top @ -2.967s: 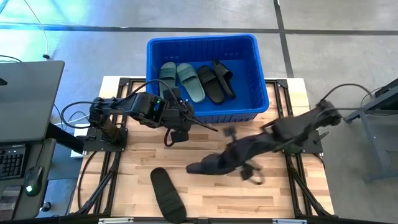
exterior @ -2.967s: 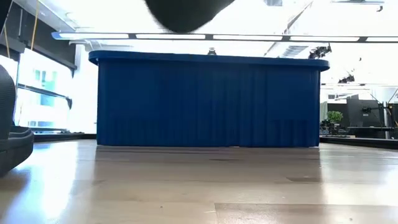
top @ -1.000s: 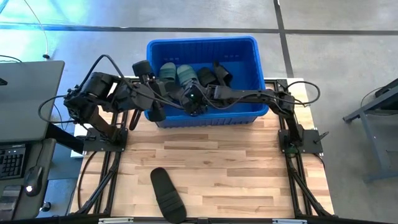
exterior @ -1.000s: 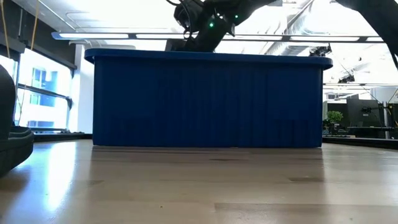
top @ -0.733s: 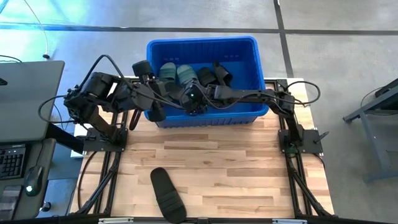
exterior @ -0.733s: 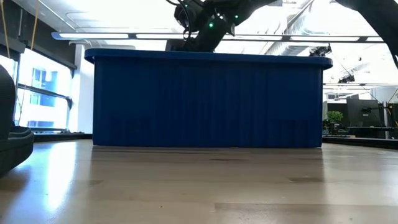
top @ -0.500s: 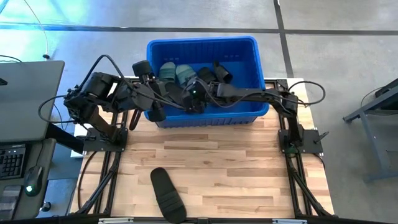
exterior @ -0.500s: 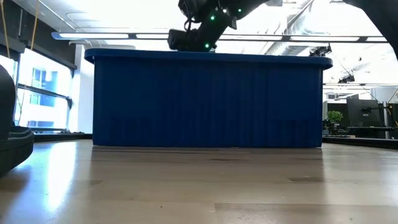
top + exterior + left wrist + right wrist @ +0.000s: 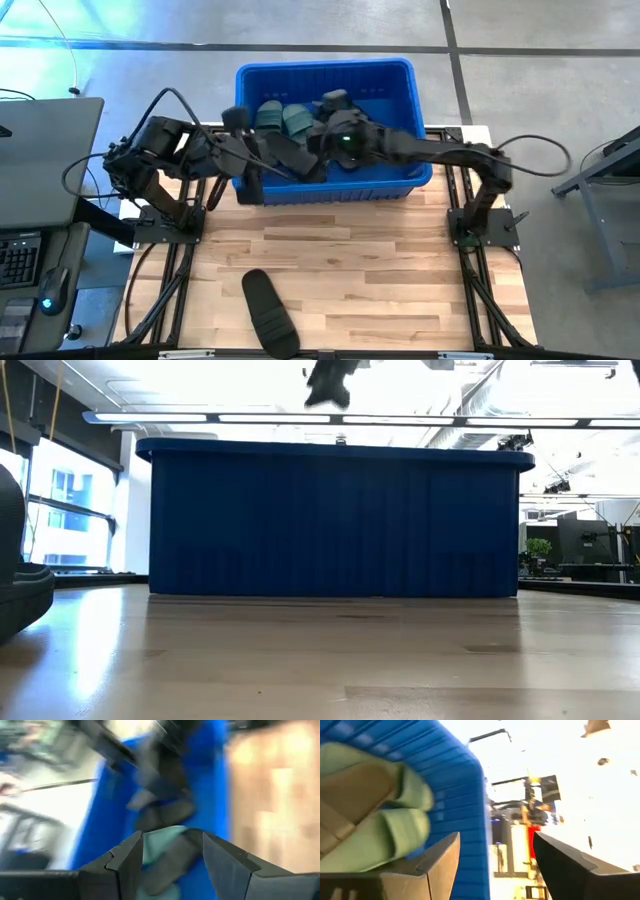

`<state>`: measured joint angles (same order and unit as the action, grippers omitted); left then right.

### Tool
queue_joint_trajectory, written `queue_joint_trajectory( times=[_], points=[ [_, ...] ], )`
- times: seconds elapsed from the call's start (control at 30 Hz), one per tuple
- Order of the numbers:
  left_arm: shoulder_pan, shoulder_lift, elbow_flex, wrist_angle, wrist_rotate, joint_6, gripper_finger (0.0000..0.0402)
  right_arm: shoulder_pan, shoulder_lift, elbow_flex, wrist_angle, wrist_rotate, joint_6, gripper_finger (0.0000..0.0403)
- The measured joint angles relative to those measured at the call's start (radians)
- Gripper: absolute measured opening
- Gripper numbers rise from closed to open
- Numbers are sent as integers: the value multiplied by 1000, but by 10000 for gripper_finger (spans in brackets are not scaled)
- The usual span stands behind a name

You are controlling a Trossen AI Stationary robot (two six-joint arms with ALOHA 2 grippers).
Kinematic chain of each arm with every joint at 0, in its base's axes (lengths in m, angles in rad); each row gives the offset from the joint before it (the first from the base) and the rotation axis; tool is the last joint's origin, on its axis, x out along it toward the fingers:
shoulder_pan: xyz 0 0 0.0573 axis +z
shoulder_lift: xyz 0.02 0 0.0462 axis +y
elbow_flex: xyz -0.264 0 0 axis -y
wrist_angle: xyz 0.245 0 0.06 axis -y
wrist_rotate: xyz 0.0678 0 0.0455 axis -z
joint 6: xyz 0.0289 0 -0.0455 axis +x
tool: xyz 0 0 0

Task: Pick and place slides into bin
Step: Put the black slide into the blue bin

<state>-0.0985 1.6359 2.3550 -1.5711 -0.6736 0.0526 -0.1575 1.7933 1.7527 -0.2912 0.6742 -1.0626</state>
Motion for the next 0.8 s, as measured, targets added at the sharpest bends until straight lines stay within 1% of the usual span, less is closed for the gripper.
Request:
queue_joint_trajectory(
  times=[0.07, 0.13, 0.2, 0.27, 0.33, 0.43, 0.53, 0.6, 0.7, 0.8],
  points=[
    [-1, 11, 0, 0, 111, -8, 191, 29, -60, 0, -25, 35, 50, 243],
    [-13, 28, 0, 0, 222, -23, 191, 60, -122, 0, -48, 39, 139, 243],
    [-29, 49, 0, 0, 314, -50, 191, 87, -182, 1, -93, 15, 263, 243],
    [-56, 75, 0, 0, 386, -76, 191, 110, -236, 1, -158, -35, 407, 243],
    [-90, 110, -1, 0, 420, -110, 191, 126, -286, 1, -233, -93, 548, 243],
    [-152, 163, -1, -1, 433, -149, 191, 138, -349, 1, -341, -188, 728, 243],
    [-212, 219, -1, 0, 436, -200, 191, 139, -392, 1, -442, -289, 868, 243],
    [-244, 260, -1, 0, 435, -269, 191, 139, -409, 1, -506, -340, 953, 243],
    [-289, 321, -1, 0, 441, -348, 191, 139, -421, 1, -602, -378, 1042, 243],
    [-331, 379, -14, 2, 472, -398, 191, 139, -415, 1, -683, -406, 1063, 243]
  ],
)
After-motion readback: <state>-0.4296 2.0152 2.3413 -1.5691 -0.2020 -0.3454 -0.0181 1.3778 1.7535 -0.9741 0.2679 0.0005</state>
